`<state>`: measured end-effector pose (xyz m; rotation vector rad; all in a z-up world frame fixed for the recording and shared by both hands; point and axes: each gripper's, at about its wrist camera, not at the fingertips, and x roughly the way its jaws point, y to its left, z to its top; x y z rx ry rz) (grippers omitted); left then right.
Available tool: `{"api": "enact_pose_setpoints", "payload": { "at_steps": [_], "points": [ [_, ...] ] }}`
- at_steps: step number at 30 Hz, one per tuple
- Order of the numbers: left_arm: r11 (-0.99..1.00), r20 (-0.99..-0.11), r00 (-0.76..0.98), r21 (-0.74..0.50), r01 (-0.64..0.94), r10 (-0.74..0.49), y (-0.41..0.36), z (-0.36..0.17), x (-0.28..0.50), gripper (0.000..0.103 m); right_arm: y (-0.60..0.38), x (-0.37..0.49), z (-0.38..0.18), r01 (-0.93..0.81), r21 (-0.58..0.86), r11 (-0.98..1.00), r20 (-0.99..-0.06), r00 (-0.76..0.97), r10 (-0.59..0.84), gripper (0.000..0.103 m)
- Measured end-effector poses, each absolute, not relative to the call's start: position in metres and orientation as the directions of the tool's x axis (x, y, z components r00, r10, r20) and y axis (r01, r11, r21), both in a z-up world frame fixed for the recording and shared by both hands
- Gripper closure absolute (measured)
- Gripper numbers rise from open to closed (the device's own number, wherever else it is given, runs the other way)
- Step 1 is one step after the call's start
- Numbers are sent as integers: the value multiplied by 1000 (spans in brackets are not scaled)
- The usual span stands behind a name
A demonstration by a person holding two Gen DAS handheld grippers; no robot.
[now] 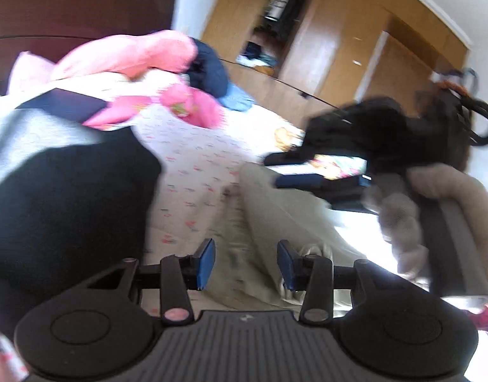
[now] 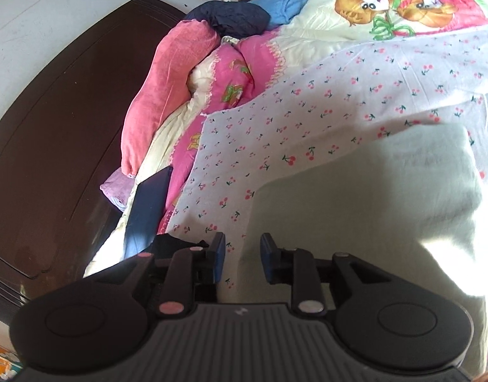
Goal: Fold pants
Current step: 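Grasp the folded pants edge with both grippers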
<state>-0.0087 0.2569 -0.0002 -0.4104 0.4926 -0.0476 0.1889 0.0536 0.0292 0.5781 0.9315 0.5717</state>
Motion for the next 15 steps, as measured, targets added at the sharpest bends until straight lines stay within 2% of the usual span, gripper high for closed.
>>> {"api": "enact_pose_setpoints", "payload": {
  "at_steps": [3,6,10,15],
  "points": [
    [892,-451,883,-443,-94,-130,273,4,-15,47,53,186,30,-230,666,710,-563,470,680,78],
    [920,-430,889,-391,-28,-156,266,14,-16,44,53,180,28,-249,643,724,-578,463,672,78],
    [925,-459,857,-376,52,-234,248,9,5,44,47,177,34,-298,543,785,-602,513,612,77],
    [957,-552,810,-286,41,-200,226,-4,34,44,55,202,44,-345,441,829,-633,535,560,63]
  ]
}}
